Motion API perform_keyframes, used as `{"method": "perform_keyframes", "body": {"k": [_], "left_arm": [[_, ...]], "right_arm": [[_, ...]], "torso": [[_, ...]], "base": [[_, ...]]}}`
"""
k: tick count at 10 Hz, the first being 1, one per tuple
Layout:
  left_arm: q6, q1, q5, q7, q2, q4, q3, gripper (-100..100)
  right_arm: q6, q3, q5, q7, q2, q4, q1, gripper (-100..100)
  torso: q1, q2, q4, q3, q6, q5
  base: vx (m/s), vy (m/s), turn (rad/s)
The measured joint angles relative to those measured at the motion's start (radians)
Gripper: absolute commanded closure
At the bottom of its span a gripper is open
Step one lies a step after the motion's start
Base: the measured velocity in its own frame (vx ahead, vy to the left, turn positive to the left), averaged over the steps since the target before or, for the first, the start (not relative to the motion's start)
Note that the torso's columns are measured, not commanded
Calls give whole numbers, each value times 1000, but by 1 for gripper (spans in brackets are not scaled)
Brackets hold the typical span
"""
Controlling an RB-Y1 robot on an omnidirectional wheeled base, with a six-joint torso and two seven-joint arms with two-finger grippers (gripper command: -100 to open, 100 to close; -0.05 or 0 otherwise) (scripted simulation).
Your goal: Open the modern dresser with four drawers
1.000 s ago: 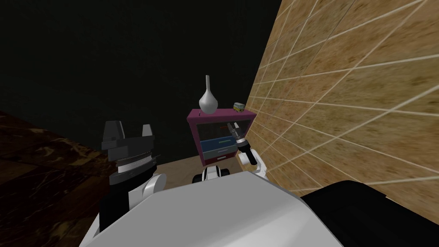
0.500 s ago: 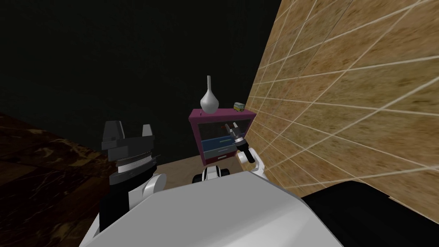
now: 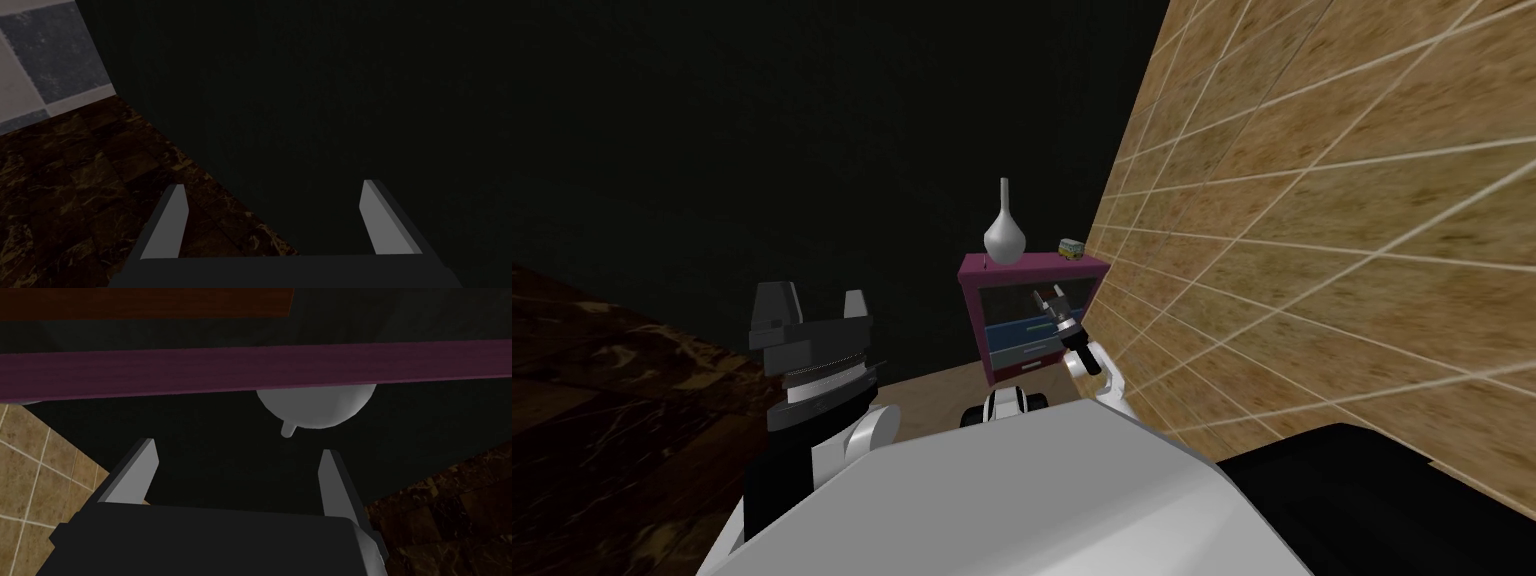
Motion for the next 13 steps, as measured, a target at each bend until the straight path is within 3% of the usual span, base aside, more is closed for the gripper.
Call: {"method": "perform_keyframes", "body": {"k": [3, 9, 13], "left_arm": [[0, 0, 0, 0, 0, 0, 0, 0], [0, 0, 0, 0, 0, 0, 0, 0], [0, 0, 0, 0, 0, 0, 0, 0]], "right_arm": [[42, 11, 39, 80, -21, 28, -37, -100], [100, 29, 100, 241, -53, 69, -72, -100], [143, 42, 150, 358, -82, 119, -114, -100]], "torso": [[3, 0, 0, 0, 0, 1], [2, 0, 0, 0, 0, 1], [1, 0, 0, 0, 0, 0]], "base": [[-17, 44, -27], [-16, 38, -27], [-19, 45, -28]]}}
